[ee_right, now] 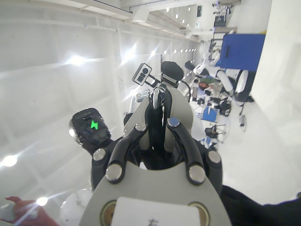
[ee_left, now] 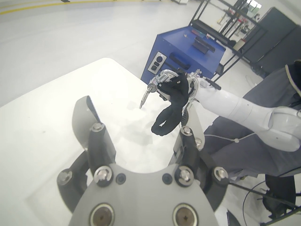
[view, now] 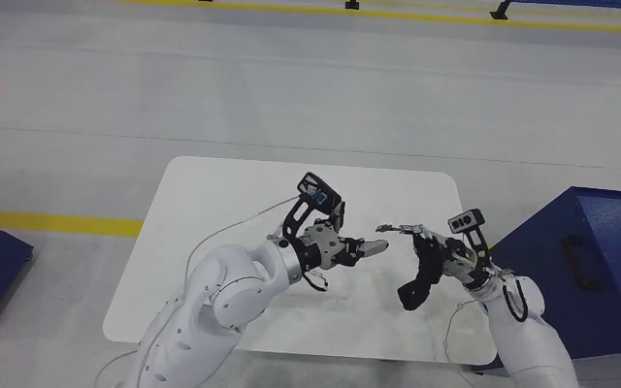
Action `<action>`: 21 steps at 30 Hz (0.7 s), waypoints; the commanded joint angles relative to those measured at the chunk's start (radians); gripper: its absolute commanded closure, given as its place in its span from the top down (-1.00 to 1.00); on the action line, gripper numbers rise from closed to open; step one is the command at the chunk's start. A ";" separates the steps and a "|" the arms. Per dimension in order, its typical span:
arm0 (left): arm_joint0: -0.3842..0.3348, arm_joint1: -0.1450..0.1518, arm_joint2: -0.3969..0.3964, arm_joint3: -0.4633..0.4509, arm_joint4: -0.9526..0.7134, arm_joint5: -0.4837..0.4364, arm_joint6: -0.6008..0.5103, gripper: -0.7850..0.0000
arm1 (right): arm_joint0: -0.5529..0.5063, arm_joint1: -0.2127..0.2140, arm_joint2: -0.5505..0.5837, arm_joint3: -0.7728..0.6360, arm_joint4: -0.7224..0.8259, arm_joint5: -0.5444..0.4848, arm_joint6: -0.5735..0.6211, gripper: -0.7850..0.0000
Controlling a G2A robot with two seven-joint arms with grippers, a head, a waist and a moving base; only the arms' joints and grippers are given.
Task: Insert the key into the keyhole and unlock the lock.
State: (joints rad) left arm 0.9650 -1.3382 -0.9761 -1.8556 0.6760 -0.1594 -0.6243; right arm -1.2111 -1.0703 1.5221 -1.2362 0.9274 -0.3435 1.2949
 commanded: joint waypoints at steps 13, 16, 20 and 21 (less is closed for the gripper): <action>0.032 -0.007 -0.016 0.009 -0.130 0.004 0.103 1.00 | -0.052 -0.003 0.059 -0.077 -0.253 -0.428 -0.246 -1.00; 0.032 -0.007 -0.016 0.009 -0.130 0.004 0.103 1.00 | -0.056 0.004 0.109 -0.124 -0.514 -0.567 -0.385 -1.00; 0.032 -0.007 -0.016 0.009 -0.130 0.004 0.103 1.00 | -0.093 -0.006 0.169 -0.227 -0.802 -0.669 -0.587 -1.00; 0.032 -0.007 -0.016 0.009 -0.130 0.004 0.103 1.00 | -0.103 -0.010 0.192 -0.267 -0.884 -0.669 -0.642 -1.00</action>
State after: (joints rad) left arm 0.9971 -1.3454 -0.9916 -1.8463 0.5460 -0.1557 -0.5217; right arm -1.3050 -1.0763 1.6876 -1.4562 0.2303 -1.0169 0.7276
